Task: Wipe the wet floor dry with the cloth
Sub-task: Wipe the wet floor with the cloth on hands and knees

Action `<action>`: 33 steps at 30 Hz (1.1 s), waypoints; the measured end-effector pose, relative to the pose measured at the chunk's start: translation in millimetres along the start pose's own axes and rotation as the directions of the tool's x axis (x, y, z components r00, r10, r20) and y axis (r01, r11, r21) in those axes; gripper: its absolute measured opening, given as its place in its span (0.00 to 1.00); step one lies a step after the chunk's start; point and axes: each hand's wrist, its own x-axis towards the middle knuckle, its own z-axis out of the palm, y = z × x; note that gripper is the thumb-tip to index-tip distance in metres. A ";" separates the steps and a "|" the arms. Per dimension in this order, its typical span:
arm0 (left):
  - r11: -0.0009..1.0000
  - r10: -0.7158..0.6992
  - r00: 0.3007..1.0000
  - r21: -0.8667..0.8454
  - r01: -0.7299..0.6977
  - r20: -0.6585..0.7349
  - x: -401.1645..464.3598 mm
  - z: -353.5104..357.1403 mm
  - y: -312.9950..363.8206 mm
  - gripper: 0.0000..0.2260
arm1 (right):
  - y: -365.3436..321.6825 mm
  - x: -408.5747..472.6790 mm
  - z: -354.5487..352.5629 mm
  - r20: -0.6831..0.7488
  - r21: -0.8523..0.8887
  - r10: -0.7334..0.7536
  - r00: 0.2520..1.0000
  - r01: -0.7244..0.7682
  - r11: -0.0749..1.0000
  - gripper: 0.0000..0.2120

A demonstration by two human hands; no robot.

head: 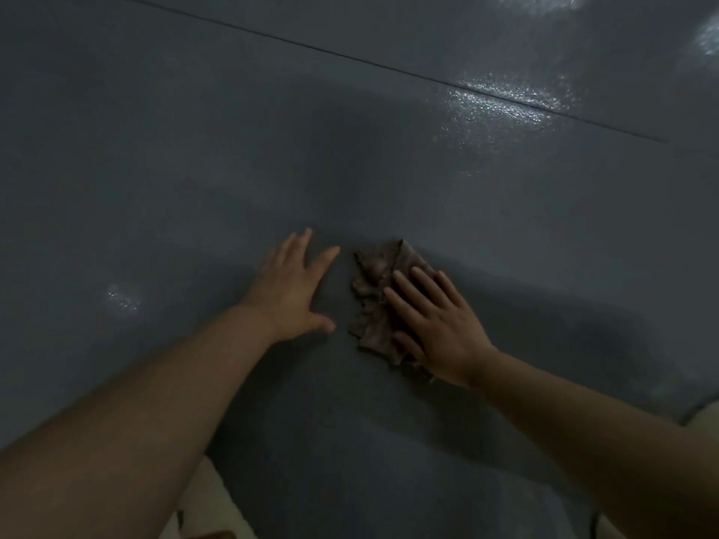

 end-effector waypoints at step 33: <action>0.941 -0.297 0.944 -0.123 0.315 0.142 17.2 -4.2 38.7 0.51 | 73.1 88.7 -31.3 0.206 -0.072 -0.051 0.977 0.067 0.995 0.30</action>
